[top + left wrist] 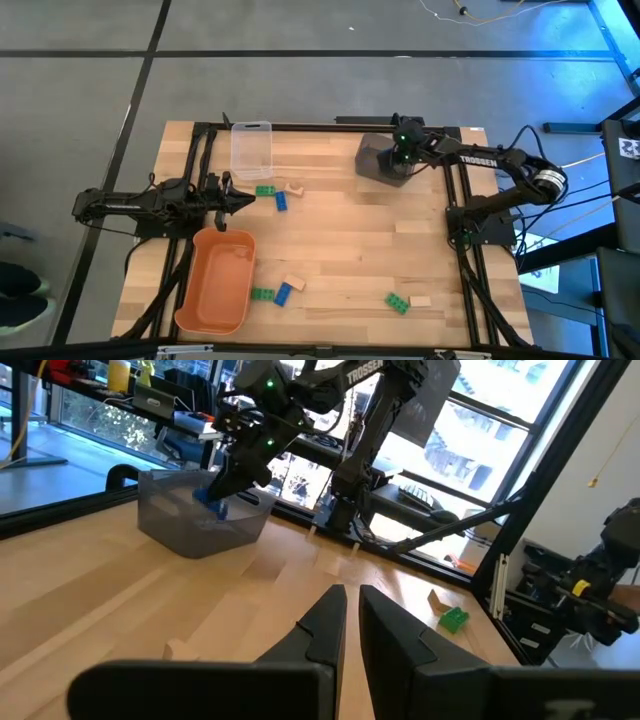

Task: Sort & place blocks by color
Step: Put the right blue game piece into the black bin, then put the top green game piece into the transparent bin

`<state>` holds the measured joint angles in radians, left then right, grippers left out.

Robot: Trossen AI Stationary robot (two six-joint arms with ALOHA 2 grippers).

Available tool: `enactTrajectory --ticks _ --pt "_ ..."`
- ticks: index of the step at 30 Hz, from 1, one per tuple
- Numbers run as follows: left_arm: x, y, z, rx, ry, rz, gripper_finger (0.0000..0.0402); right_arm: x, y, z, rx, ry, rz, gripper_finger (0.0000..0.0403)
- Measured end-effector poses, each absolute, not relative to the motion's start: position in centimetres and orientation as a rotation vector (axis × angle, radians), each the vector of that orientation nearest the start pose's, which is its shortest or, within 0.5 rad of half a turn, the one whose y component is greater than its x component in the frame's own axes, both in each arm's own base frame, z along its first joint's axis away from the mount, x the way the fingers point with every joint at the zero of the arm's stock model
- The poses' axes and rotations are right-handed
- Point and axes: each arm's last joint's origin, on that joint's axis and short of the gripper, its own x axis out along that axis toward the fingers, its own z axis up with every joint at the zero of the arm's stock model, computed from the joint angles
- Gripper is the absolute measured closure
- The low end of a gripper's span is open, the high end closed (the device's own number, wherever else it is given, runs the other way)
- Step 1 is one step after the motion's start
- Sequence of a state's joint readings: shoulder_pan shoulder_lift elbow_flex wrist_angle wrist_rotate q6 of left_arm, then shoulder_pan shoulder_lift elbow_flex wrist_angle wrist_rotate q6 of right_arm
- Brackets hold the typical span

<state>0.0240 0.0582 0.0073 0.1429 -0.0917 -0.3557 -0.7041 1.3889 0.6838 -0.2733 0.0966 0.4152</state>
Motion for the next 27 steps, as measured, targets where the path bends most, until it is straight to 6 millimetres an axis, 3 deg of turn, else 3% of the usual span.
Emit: enactTrajectory --ticks 6,15,20,27 --pt "10.0 0.5 17.5 -0.358 -0.112 0.098 0.0376 19.1 -16.5 16.7 0.671 0.810 -0.927 0.0126" --pt "10.0 0.5 17.5 -0.358 -0.111 0.098 0.0376 19.0 -15.9 18.9 0.704 0.701 -0.786 0.0126" --pt "10.0 0.5 17.5 -0.358 -0.112 0.098 0.0376 19.0 -14.6 21.4 0.739 0.581 -0.532 0.0126" --pt "10.0 0.5 17.5 -0.358 -0.111 0.098 0.0376 20.3 -10.7 25.8 0.720 0.359 -0.145 0.0126"
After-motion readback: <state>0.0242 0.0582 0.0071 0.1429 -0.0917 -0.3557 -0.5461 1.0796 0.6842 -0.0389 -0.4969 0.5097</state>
